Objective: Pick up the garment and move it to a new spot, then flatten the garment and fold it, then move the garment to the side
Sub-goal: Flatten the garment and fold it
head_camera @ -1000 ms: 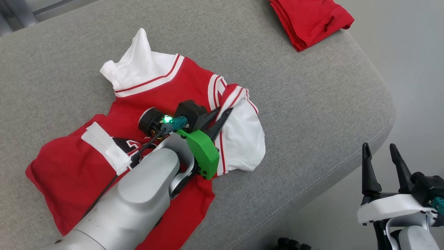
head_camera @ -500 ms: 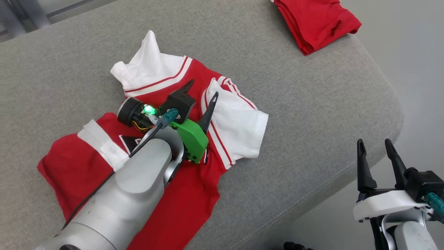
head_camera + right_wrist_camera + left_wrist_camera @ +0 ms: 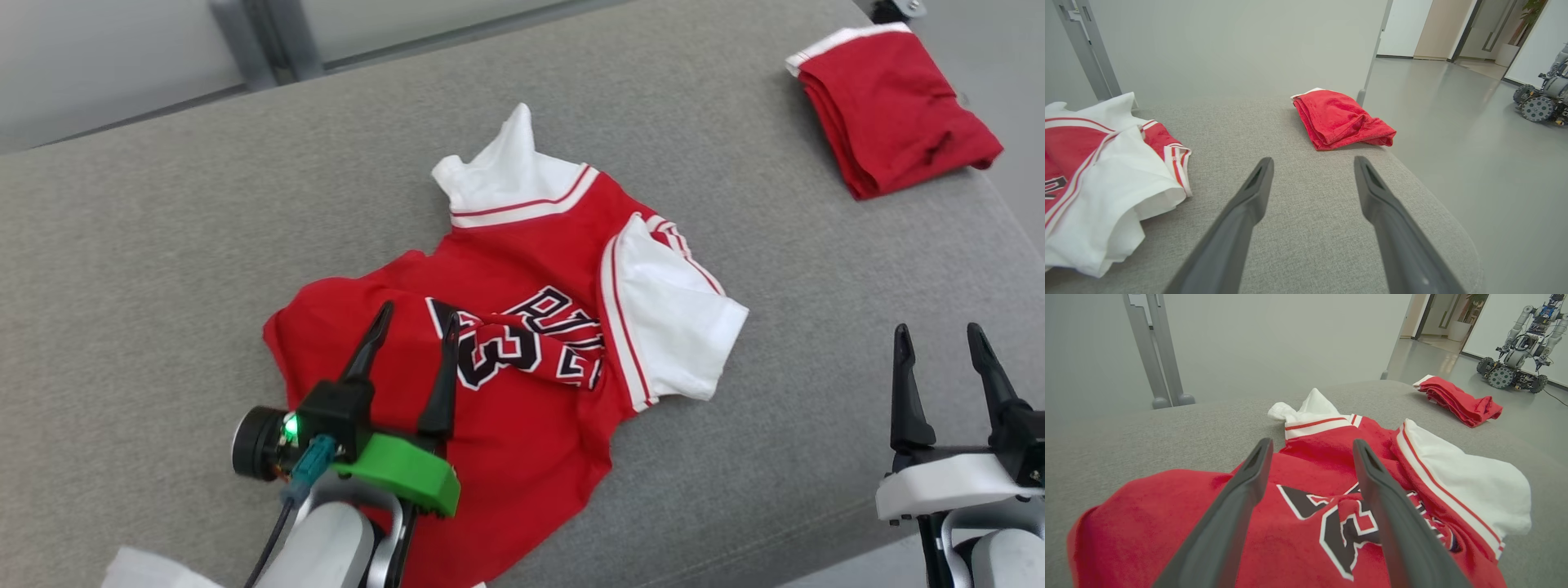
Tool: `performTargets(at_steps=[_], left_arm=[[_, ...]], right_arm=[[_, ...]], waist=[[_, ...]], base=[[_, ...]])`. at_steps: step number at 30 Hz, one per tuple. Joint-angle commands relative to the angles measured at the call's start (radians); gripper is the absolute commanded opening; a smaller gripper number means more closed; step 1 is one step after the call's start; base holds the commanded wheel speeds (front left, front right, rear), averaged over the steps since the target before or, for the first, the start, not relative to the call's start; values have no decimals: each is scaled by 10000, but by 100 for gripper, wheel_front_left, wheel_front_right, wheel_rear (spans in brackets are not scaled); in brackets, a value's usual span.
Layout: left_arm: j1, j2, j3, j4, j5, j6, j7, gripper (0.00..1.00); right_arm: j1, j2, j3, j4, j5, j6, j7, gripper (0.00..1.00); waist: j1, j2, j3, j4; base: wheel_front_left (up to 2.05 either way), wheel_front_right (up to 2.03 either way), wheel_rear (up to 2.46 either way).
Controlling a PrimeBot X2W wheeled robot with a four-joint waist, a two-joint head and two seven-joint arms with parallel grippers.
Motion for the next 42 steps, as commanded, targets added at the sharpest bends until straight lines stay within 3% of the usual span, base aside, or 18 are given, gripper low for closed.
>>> performTargets(at_steps=[1, 9, 17, 31, 42], left_arm=[[555, 5, 215, -272, 214, 20, -28, 100], [3182, -166, 1922, -1151, 838, -209, -29, 100], [4603, -344, 3546, -1159, 1353, -755, -29, 100], [4677, -868, 4421, -1035, 1949, -1952, -29, 100], [4456, -948, 4546, -858, 2124, -2240, -30, 100]], right_arm=[[250, -37, -112, 2, -74, -15, -25, 100], [1028, -34, -100, 284, -341, -15, -26, 100], [1536, -32, 228, 599, -118, -15, -26, 100], [1539, -35, 483, 797, -152, -15, -26, 100], [1507, -32, 536, 830, -154, -15, -26, 100]], waist=[[0, 0, -1453, 1822], [0, 0, -2412, 3412], [0, 0, -2803, 4144], [0, 0, -2785, 3789], [0, 0, -2679, 3146]], base=[[0, 0, 0], [0, 0, 0], [0, 0, 0], [0, 0, 0], [0, 0, 0]])
